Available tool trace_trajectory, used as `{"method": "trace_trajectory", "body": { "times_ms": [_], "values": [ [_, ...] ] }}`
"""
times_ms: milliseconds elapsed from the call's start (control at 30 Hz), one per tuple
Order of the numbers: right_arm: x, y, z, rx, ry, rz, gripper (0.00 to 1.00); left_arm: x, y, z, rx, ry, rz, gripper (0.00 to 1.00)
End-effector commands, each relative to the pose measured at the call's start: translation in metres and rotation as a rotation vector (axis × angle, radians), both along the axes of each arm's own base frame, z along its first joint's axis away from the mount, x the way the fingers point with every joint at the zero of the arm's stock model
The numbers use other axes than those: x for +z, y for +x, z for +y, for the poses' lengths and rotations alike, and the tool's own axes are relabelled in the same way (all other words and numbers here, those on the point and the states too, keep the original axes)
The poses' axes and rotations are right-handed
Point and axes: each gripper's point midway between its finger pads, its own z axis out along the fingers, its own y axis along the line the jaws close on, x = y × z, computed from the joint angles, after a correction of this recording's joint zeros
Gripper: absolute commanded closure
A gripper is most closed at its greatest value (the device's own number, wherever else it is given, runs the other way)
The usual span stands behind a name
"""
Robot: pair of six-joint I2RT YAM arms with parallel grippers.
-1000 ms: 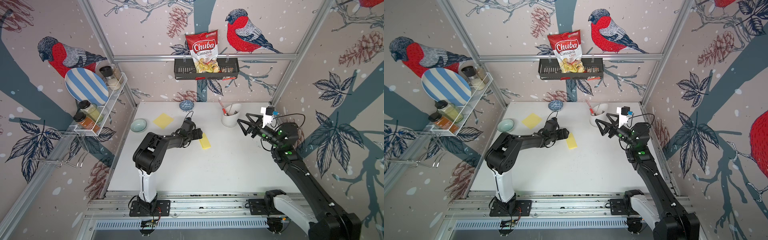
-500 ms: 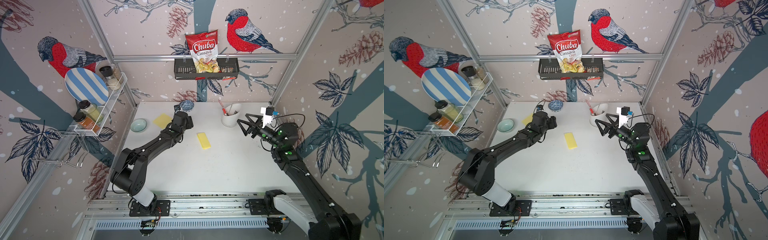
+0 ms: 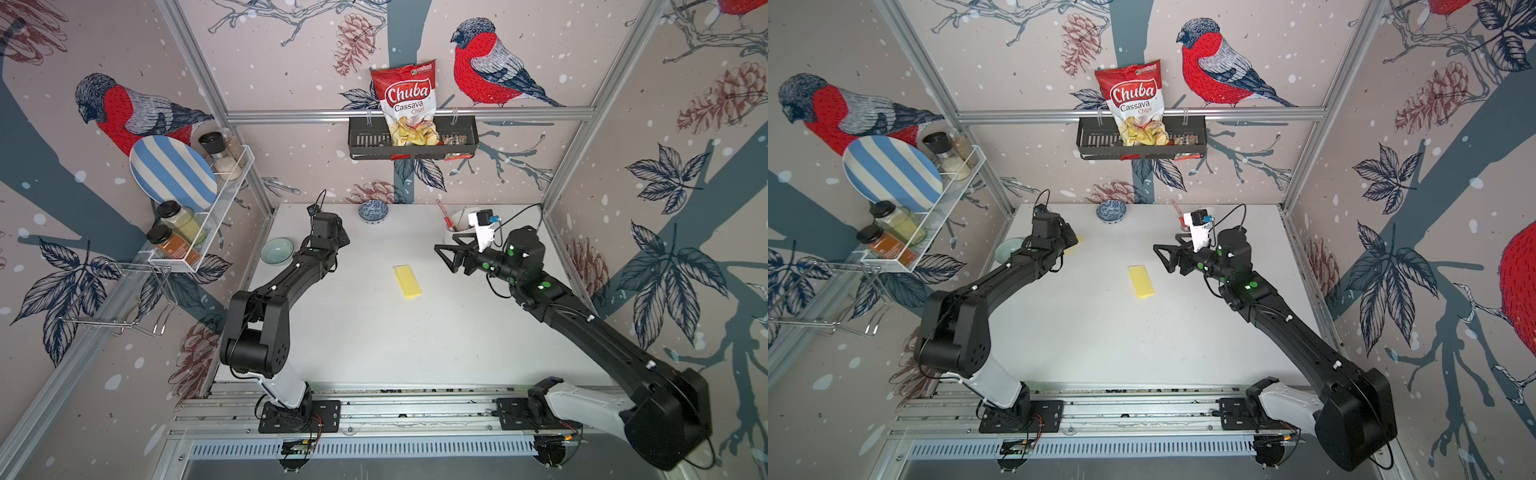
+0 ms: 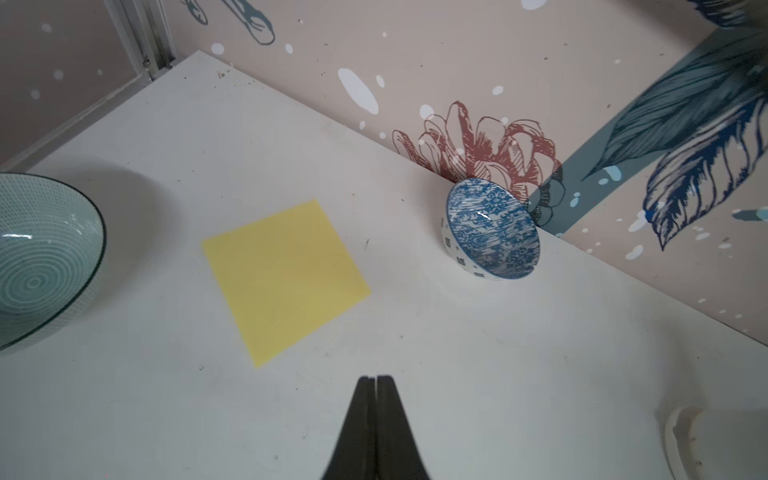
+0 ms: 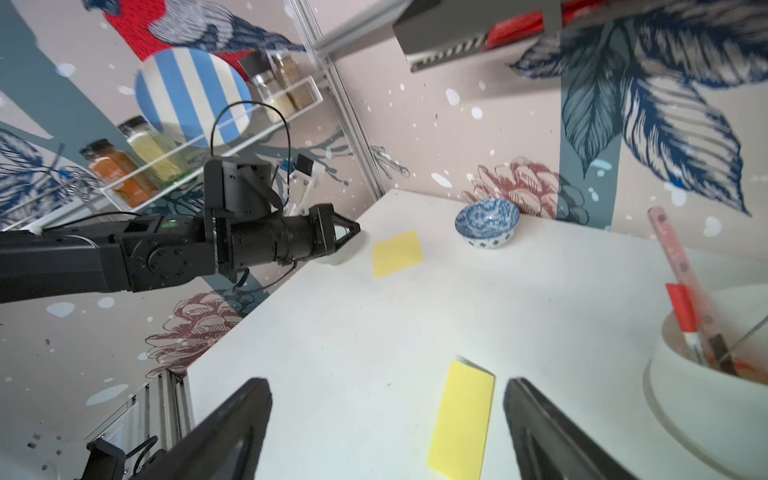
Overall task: Fold the square paper along the opposite sides
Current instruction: Move the paper at the center of the board.
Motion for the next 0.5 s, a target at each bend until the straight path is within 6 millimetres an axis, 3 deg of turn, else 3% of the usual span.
{"method": "trace_trajectory", "body": {
  "times_ms": [0, 167, 467],
  "values": [
    [-0.031, 0.011, 0.010, -0.049, -0.062, 0.091, 0.14, -0.022, 0.015, 0.001, -0.027, -0.144, 0.037, 1.00],
    [-0.064, 0.020, 0.031, -0.027, -0.091, 0.201, 0.17, -0.056, 0.034, 0.018, 0.010, -0.198, 0.085, 1.00],
    [-0.108, 0.025, 0.062, 0.055, -0.125, 0.301, 0.31, -0.077, 0.067, 0.038, 0.058, -0.185, 0.109, 1.00]
  ]
}}
